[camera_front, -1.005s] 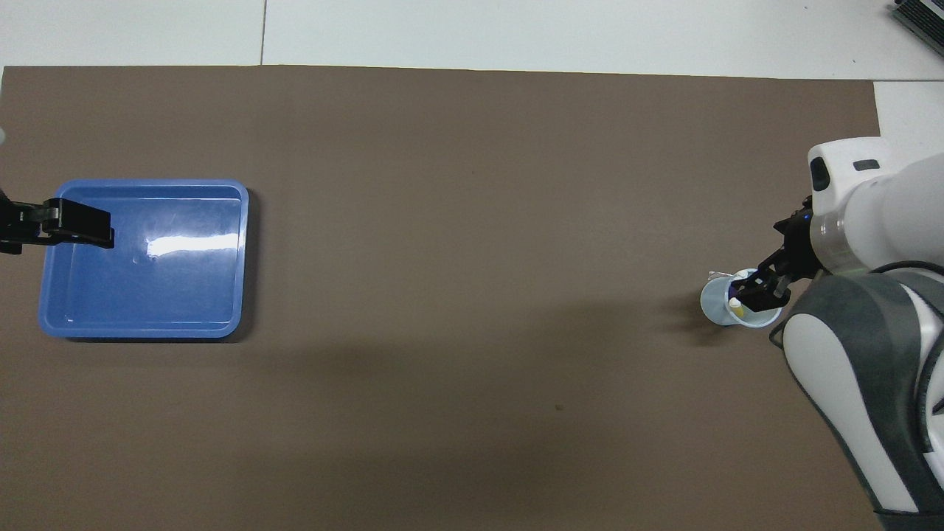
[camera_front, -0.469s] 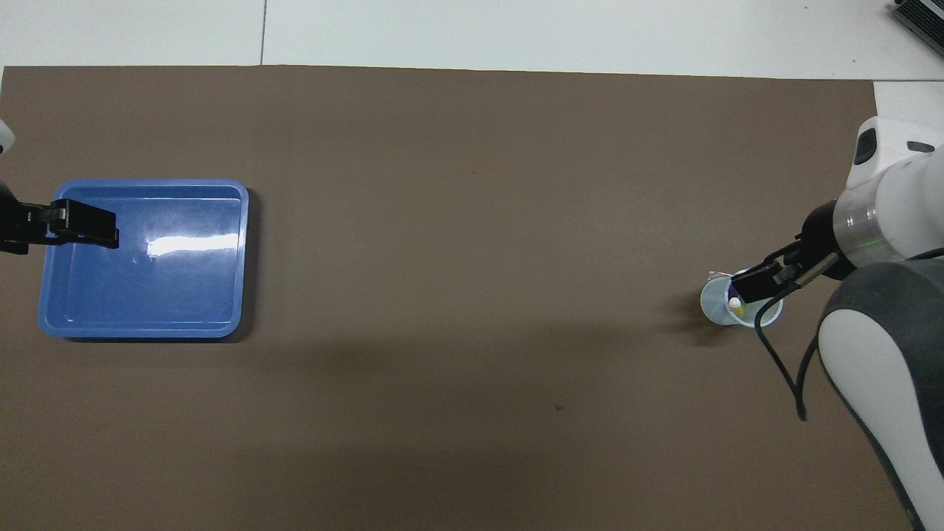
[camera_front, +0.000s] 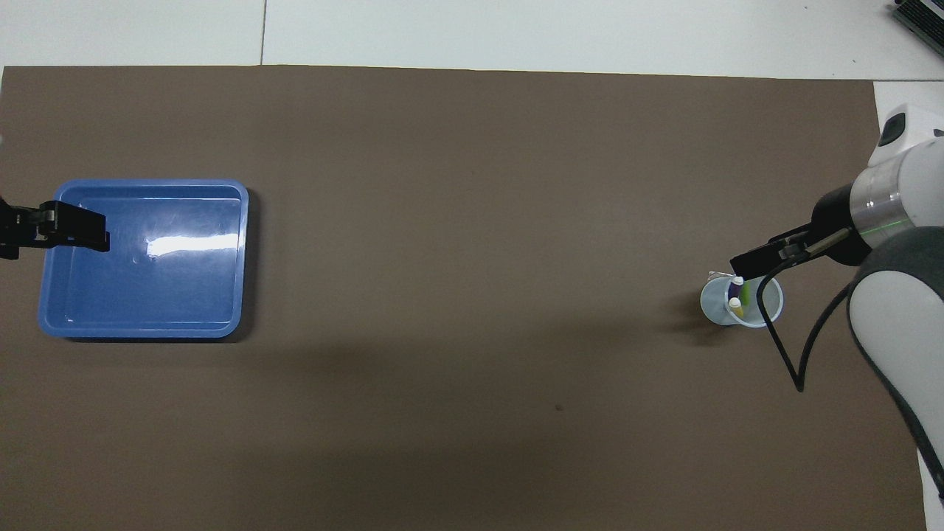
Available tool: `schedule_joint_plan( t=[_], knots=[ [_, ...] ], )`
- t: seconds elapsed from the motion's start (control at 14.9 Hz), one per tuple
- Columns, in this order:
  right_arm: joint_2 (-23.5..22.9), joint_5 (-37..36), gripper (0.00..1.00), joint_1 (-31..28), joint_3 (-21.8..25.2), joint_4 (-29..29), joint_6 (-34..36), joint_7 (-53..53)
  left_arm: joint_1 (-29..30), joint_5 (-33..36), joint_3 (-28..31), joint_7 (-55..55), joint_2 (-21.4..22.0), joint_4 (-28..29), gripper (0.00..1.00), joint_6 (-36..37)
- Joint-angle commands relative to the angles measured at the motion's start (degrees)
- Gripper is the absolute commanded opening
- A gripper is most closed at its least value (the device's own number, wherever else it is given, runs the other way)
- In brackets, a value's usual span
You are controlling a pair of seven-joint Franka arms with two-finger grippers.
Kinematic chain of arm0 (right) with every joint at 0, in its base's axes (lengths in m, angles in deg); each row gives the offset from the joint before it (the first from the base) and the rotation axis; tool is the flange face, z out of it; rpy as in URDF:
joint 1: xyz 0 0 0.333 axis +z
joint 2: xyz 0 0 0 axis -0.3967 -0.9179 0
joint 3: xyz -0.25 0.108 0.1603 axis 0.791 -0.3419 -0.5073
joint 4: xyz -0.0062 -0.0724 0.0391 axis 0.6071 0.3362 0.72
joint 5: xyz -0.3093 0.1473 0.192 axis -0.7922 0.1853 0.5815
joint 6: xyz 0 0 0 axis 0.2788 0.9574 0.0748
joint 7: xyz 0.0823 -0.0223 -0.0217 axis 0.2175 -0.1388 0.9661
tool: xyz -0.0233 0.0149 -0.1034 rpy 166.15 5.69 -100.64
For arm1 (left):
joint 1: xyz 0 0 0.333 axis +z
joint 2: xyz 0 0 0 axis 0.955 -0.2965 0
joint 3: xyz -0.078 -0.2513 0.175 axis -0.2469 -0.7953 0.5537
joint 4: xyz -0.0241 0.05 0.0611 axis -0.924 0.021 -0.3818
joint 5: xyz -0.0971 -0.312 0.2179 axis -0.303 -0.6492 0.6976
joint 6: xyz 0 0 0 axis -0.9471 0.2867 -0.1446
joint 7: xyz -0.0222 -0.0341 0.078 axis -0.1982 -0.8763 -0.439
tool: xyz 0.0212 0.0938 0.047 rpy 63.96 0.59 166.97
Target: Transfer and insert pens with both arms
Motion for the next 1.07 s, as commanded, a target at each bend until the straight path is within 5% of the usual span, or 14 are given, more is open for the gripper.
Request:
schedule_joint_plan(
  t=[0.0, 0.8, 1.0],
  knots=[
    [-1.3, 0.6, 1.00, 0.9, 0.2, -2.3, 4.4, -1.4, 0.5, -0.3, 0.0, -0.7, -0.3, -1.0, 1.00, 1.9],
    [0.0, 0.3, 1.00, 0.9, 2.8, -2.1, 5.3, -1.3, 1.3, -0.3, -0.9, -0.7, -0.1, -1.0, 1.00, 1.8],
    [0.1, -5.2, 1.00, 0.9, 2.7, -2.5, 3.1, 0.0, 1.0, -0.3, -0.9, -0.7, -0.1, -1.0, 1.00, 1.8]
  ],
)
